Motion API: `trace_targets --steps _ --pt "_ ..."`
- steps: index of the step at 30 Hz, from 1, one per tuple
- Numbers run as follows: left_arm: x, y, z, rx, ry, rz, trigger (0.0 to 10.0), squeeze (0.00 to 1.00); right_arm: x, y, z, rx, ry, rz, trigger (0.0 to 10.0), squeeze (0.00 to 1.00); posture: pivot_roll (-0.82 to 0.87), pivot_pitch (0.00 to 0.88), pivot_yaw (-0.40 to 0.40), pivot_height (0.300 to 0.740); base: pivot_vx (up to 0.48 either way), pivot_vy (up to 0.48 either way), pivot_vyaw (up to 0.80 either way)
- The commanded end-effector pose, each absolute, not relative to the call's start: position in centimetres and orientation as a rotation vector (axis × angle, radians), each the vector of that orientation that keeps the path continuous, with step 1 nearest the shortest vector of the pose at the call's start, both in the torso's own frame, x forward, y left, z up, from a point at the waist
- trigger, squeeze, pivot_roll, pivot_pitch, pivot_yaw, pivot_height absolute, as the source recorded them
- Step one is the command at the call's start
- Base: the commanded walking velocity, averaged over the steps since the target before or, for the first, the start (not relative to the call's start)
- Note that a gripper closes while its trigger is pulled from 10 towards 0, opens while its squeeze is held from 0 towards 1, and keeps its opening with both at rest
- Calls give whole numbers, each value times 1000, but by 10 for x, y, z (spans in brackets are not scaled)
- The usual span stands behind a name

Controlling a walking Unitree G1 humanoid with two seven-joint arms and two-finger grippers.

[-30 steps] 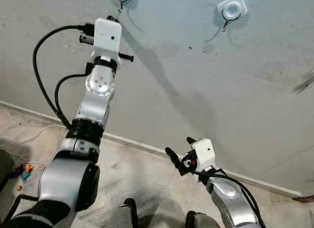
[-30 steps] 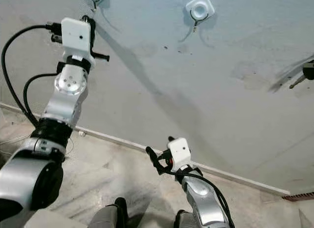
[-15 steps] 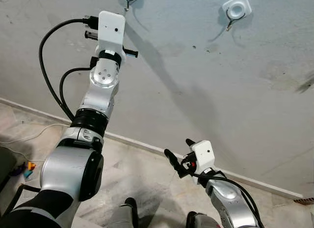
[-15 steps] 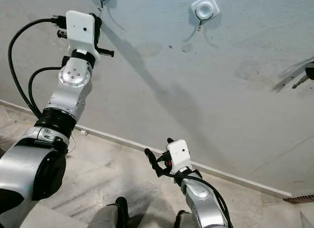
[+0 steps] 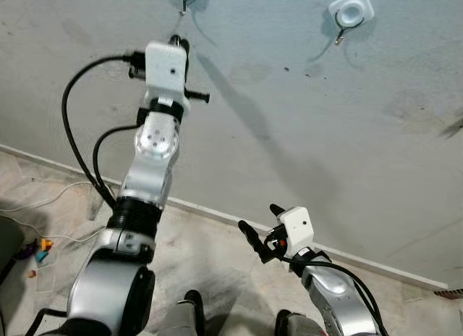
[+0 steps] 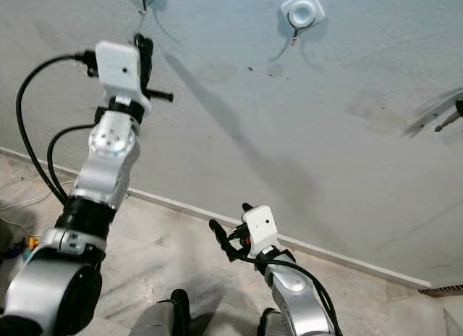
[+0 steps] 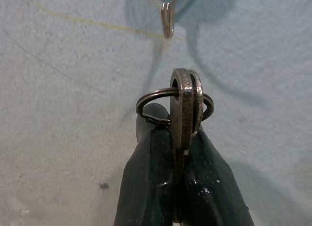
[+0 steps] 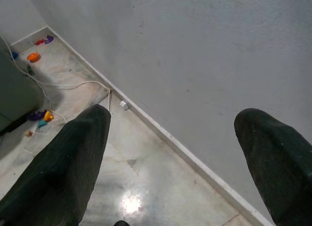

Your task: Hang keys on a hook

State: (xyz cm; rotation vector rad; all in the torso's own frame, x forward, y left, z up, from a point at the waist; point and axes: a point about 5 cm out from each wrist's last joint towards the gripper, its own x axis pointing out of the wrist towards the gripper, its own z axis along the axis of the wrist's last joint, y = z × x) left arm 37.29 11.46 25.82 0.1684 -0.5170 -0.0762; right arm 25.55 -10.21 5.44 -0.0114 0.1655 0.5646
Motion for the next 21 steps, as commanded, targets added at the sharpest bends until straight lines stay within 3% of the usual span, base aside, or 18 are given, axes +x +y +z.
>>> trace_targets --steps 1,21 --pt "370 120 268 189 -553 -54 10000 0 253 -102 52 -7 181 570 10000 0 -101 237 55 740 0 0 0" --pt "396 118 303 50 -454 -51 10000 0 249 -101 52 -9 186 580 10000 0 -120 246 63 740 0 0 0"
